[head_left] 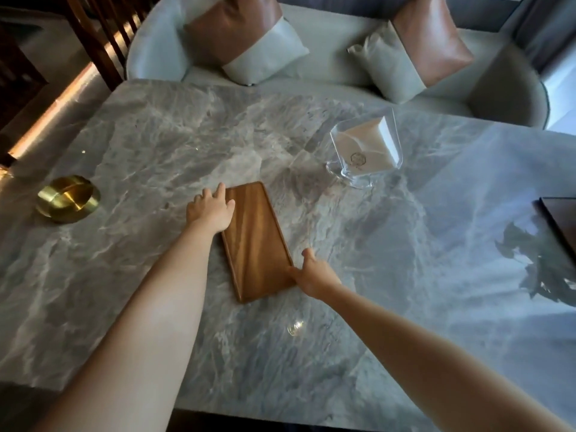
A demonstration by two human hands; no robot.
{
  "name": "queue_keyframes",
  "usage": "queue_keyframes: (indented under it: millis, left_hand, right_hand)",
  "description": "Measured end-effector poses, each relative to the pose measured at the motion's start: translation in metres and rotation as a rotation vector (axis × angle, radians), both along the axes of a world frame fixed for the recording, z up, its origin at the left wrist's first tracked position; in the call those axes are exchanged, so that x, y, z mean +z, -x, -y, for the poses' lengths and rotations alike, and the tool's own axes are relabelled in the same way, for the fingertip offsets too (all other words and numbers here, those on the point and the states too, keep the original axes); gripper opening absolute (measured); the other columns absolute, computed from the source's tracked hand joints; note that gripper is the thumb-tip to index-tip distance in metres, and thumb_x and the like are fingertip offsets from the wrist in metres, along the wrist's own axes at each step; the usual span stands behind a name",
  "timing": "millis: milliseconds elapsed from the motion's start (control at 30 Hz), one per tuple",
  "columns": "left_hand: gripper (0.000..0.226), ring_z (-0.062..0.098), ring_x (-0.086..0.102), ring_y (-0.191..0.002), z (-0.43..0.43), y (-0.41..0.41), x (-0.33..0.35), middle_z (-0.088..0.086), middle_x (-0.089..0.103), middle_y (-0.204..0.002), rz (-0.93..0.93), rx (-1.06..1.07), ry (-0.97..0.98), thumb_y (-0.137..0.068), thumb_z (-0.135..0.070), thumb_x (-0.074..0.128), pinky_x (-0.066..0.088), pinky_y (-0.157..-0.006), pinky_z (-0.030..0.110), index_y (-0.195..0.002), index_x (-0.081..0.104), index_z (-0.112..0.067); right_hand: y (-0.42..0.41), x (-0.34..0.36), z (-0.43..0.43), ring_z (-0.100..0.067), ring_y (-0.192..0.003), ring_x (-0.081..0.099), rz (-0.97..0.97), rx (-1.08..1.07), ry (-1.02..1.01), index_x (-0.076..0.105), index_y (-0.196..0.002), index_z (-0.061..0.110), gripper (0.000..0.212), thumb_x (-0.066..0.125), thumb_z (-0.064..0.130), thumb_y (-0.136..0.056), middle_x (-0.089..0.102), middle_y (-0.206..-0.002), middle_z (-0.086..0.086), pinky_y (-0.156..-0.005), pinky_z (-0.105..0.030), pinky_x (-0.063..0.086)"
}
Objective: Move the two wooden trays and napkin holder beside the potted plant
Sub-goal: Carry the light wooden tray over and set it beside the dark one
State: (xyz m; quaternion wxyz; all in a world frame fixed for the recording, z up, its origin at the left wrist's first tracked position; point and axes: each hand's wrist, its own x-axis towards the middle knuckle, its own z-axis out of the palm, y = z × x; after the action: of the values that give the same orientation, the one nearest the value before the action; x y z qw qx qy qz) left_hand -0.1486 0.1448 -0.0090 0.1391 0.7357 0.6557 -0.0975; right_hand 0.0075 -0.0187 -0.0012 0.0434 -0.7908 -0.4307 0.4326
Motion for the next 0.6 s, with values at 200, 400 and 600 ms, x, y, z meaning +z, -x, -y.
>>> queue_keyframes:
  millis: [200,400,600]
  left_hand:
    - [0.055,0.04,0.034,-0.13,-0.017,-0.009,-0.009,0.021,0.024,-0.148,-0.03,0.003,0.053,-0.098,-0.041,0.024,0.032,-0.105,0.047,-0.147,0.015,-0.019]
    - [0.054,0.041,0.034,-0.13,-0.031,-0.007,-0.014,0.024,0.028,-0.145,-0.031,-0.02,0.087,-0.098,-0.042,0.025,0.031,-0.105,0.047,-0.142,0.027,-0.01]
    - [0.054,0.044,0.037,-0.129,-0.036,0.003,-0.017,0.027,0.033,-0.142,0.077,0.104,0.135,-0.097,-0.042,0.026,0.033,-0.104,0.05,-0.138,0.029,-0.007]
  right_hand:
    - [0.007,-0.011,0.005,-0.033,-0.079,0.065,-0.275,-0.319,0.07,0.04,-0.117,0.006,0.032,0.05,0.02,-0.09,0.057,-0.114,-0.022,-0.065,-0.043,0.057]
    - [0.018,-0.02,0.003,-0.019,-0.044,0.058,-0.401,-0.562,0.063,0.051,-0.114,-0.006,0.032,0.049,0.016,-0.091,0.063,-0.104,-0.026,-0.039,-0.026,0.052]
    - [0.016,-0.021,0.005,-0.019,-0.044,0.059,-0.425,-0.654,0.071,0.055,-0.109,-0.007,0.028,0.046,0.015,-0.094,0.061,-0.073,-0.017,-0.042,-0.026,0.054]
